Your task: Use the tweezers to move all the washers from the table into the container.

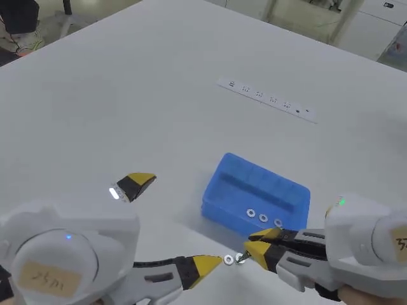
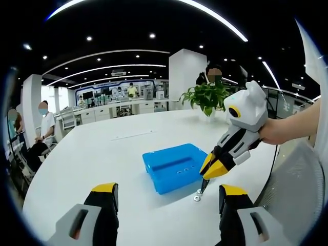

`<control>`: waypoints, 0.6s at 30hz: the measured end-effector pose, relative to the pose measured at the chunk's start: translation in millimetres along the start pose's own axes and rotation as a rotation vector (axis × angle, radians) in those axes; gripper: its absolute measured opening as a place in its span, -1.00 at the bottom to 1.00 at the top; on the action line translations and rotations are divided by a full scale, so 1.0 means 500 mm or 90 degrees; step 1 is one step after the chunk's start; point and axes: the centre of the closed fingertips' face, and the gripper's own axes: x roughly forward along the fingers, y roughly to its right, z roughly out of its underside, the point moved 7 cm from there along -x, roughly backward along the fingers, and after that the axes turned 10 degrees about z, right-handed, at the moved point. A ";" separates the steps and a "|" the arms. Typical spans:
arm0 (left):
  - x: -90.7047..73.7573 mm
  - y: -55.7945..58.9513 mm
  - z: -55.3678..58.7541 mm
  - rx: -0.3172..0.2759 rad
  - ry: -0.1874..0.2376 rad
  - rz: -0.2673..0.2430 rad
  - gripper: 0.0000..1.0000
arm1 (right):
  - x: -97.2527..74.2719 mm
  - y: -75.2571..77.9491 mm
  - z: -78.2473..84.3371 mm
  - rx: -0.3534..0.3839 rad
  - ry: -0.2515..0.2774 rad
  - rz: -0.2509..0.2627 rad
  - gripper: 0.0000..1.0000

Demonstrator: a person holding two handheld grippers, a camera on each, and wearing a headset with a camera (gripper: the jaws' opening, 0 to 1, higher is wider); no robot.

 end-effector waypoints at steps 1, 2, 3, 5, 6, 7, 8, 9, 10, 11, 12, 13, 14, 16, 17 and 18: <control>0.000 0.000 0.000 0.001 -0.001 0.000 0.64 | -0.003 0.001 -0.003 0.003 0.003 0.001 -0.96; 0.000 0.000 0.000 0.001 0.000 0.000 0.64 | -0.006 0.003 -0.005 0.008 0.008 0.001 -0.96; 0.000 0.000 0.000 0.001 0.000 0.000 0.64 | -0.011 0.004 -0.011 0.015 0.016 0.002 -0.96; 0.000 0.000 0.000 0.002 -0.001 -0.001 0.64 | -0.020 0.008 -0.020 0.024 0.029 0.005 -0.95; 0.000 0.000 0.000 0.001 -0.001 -0.001 0.64 | -0.023 0.010 -0.024 0.028 0.033 0.006 -0.95; 0.000 0.000 0.000 0.001 0.000 -0.001 0.64 | -0.026 0.011 -0.029 0.031 0.038 0.007 -0.95; 0.000 0.000 0.000 0.001 0.000 -0.001 0.64 | -0.031 0.014 -0.036 0.036 0.047 0.009 -0.95; -0.001 0.000 0.000 0.002 0.000 -0.001 0.64 | -0.033 0.015 -0.040 0.038 0.052 0.010 -0.95; -0.001 0.000 0.000 0.001 0.000 -0.001 0.64 | -0.037 0.018 -0.047 0.042 0.059 0.012 -0.95; -0.001 0.000 0.000 0.001 0.001 0.000 0.64 | -0.039 0.020 -0.052 0.046 0.066 0.012 -0.95; -0.001 0.000 0.000 0.001 0.000 0.000 0.64 | -0.041 0.023 -0.058 0.054 0.075 0.012 -0.95; -0.001 0.000 0.000 0.002 -0.001 -0.001 0.64 | -0.043 0.025 -0.062 0.060 0.080 0.013 -0.95; -0.001 0.000 0.000 0.003 0.000 -0.001 0.64 | -0.044 0.027 -0.066 0.068 0.088 0.014 -0.95; -0.001 0.000 -0.001 0.002 0.001 -0.002 0.64 | -0.047 0.031 -0.074 0.087 0.105 0.012 -0.95; -0.001 -0.001 0.000 0.001 0.000 -0.002 0.64 | -0.047 0.032 -0.077 0.093 0.109 0.012 -0.95; -0.001 -0.001 -0.001 0.001 0.000 -0.002 0.63 | -0.047 0.035 -0.079 0.098 0.114 0.013 -0.95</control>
